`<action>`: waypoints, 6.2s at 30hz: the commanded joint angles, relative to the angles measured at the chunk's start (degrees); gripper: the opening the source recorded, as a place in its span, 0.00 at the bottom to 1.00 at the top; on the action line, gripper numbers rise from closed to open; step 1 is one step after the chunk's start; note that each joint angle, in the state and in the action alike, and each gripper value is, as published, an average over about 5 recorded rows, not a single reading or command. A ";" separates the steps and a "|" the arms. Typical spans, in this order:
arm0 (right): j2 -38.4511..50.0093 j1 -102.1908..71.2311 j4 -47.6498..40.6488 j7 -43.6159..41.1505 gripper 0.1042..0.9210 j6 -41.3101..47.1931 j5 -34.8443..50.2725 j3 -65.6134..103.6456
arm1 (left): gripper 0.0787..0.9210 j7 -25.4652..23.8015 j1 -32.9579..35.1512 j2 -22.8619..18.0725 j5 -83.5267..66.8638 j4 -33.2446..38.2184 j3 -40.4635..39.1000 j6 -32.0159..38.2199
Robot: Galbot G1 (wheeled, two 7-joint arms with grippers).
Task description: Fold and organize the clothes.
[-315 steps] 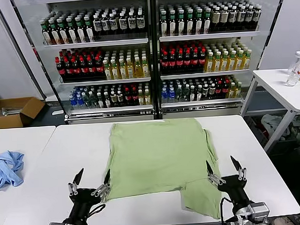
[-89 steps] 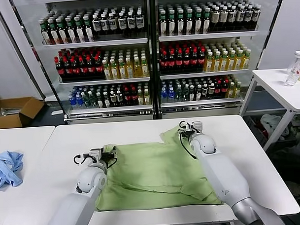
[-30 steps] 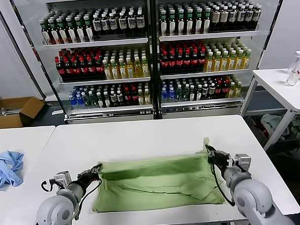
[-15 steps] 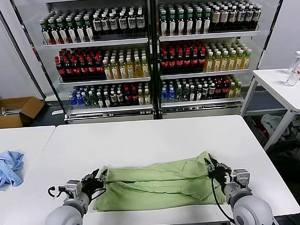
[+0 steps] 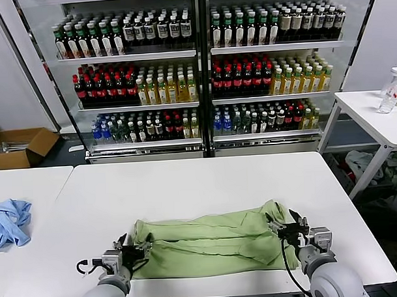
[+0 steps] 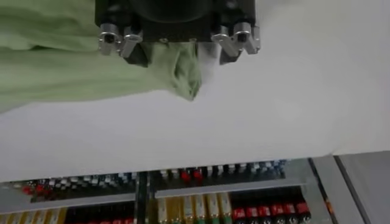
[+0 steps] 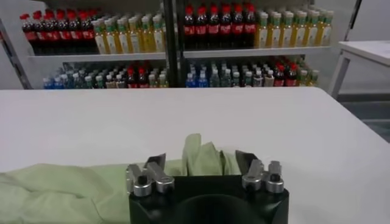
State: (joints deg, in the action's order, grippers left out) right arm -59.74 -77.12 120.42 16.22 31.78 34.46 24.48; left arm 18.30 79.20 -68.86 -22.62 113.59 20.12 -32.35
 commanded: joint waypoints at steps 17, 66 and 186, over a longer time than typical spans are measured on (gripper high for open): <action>3.94 5.23 -1.46 -1.16 0.88 -4.05 -0.82 -2.73 | 0.11 -11.17 -1.18 4.57 -22.71 -5.02 18.58 -0.62; -0.13 6.27 1.59 -2.37 0.88 -4.53 -4.99 -1.95 | 0.03 -1.91 -10.70 -3.29 -37.98 0.93 -6.78 1.71; 5.30 3.88 3.66 -2.56 0.88 -5.49 -2.15 5.98 | 0.03 0.41 -21.87 -25.91 0.57 -11.09 -23.69 4.59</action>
State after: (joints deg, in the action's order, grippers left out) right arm -55.56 -74.67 125.31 13.70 26.19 32.13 30.22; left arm 16.01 67.51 -81.34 -33.56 115.11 14.14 -29.63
